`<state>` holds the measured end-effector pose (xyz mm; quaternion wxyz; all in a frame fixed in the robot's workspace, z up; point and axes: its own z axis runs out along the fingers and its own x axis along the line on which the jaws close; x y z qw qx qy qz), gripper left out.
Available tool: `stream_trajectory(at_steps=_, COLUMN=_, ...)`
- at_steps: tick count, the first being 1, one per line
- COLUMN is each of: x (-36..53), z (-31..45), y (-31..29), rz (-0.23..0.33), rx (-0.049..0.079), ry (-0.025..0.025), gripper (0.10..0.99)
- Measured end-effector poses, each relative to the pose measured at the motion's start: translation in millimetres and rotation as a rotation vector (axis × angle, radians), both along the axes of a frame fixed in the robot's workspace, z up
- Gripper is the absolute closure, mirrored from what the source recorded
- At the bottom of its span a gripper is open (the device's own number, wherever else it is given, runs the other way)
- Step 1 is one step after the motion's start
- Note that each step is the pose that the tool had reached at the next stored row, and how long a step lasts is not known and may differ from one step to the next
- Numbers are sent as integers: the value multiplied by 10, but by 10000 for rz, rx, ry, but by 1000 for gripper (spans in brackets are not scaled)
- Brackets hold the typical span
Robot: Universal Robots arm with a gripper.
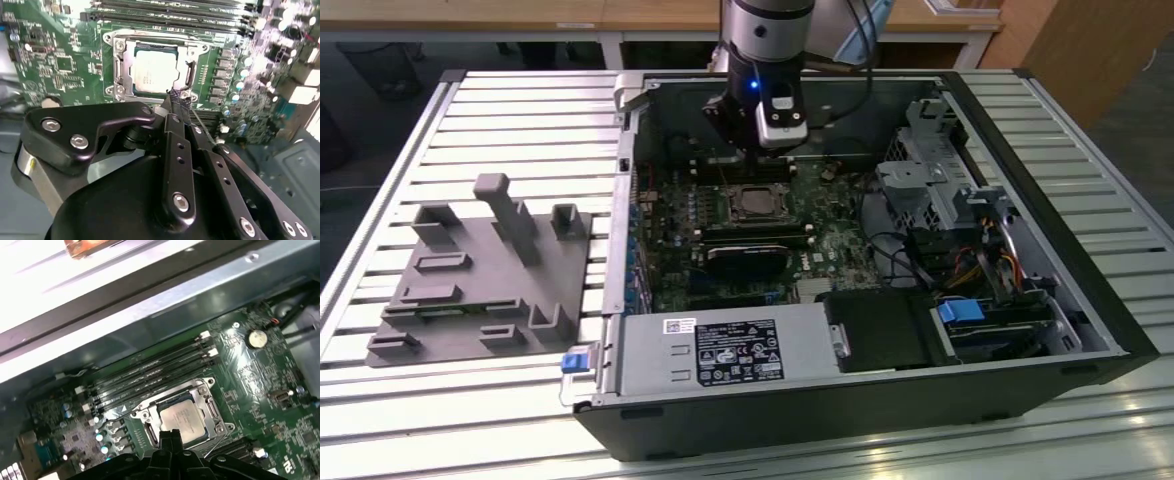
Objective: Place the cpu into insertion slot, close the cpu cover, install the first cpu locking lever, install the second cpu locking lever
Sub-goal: 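Install the first cpu locking lever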
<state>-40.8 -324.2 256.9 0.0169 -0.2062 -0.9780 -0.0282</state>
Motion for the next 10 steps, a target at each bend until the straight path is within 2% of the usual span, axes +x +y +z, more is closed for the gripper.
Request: stream_trajectory(at_steps=10, x=0, z=-5, y=0, rz=1766, rx=0, ry=-5, gripper=965)
